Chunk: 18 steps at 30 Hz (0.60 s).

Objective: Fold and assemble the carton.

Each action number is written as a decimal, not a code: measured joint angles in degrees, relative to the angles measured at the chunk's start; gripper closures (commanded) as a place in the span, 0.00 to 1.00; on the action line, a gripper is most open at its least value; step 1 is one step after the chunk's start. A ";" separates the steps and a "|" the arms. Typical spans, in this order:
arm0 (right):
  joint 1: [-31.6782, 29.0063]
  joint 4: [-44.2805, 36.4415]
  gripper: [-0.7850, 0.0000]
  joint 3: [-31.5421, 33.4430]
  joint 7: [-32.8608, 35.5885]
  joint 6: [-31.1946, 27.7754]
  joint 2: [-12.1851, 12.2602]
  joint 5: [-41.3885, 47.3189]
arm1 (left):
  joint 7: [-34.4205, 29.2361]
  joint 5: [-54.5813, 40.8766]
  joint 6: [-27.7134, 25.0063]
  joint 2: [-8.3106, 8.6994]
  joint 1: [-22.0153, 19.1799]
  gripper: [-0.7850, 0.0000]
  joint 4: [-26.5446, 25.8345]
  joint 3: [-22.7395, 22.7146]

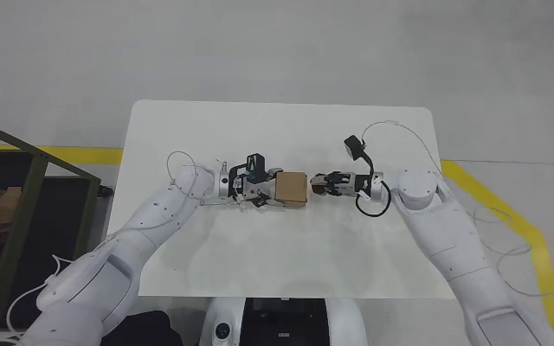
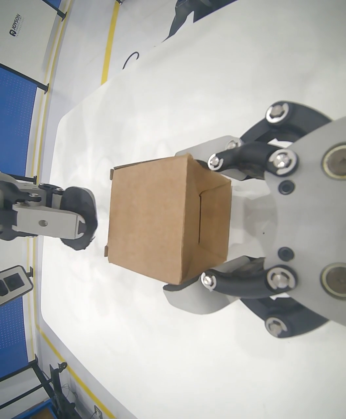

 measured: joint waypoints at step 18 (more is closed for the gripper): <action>3.47 3.96 1.00 -5.39 -0.16 0.54 -1.95 0.19 | 0.26 0.13 -0.12 0.08 0.13 0.25 -0.23 -0.24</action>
